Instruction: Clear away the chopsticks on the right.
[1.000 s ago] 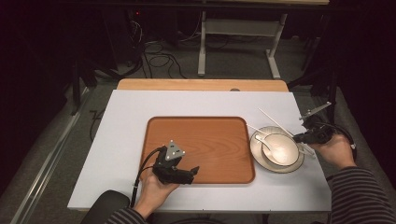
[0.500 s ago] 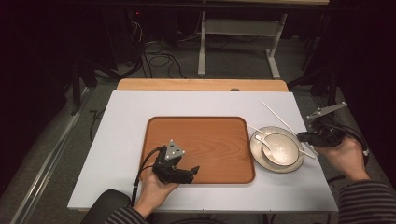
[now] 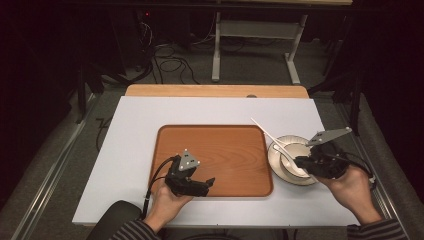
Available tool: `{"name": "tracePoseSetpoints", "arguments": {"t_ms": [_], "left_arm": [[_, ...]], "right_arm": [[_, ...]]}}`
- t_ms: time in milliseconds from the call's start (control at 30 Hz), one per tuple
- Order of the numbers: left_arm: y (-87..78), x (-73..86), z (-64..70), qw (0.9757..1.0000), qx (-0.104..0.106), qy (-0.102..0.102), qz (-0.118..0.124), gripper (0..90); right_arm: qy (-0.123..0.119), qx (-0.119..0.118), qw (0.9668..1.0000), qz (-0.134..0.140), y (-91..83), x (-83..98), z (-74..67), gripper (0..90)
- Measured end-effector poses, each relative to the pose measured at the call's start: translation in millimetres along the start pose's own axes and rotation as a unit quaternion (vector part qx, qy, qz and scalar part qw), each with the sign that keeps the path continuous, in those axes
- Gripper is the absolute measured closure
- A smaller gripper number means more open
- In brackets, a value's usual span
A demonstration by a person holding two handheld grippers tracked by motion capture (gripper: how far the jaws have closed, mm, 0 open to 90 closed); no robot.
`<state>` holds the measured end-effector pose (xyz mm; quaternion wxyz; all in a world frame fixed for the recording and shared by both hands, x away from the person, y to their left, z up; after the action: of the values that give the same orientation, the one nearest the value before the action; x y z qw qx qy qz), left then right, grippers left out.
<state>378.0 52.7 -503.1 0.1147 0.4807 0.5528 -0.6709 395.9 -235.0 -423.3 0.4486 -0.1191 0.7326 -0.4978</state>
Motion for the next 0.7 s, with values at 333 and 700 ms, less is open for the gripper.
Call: {"name": "tracePoseSetpoints", "arguments": {"t_ms": [333, 700], "left_arm": [[0.3, -0.9, 1.1, 1.0000, 0.002, 0.001, 0.000, 15.6], [-0.1, -0.8, 1.5, 1.0000, 0.002, 0.003, 0.000, 15.6]], "right_arm": [[0.003, -0.017, 0.9998, -0.010, 38.0, -4.1, -30.0, 86.1], [0.017, -0.025, 0.9994, -0.018, 85.5, -12.8, -42.7, 86.1]]}}
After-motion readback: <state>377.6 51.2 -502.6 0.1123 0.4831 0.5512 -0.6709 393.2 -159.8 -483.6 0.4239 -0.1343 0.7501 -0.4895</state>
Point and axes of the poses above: each handheld gripper's, and its own axes: y roughly forward along the jaws, x roughly out of its underside, z roughly to its right, the point moved 9 cm from there along y, roughly forward along the jaws, and after that the axes turned 13 degrees about -x, right-handed, at the moved point
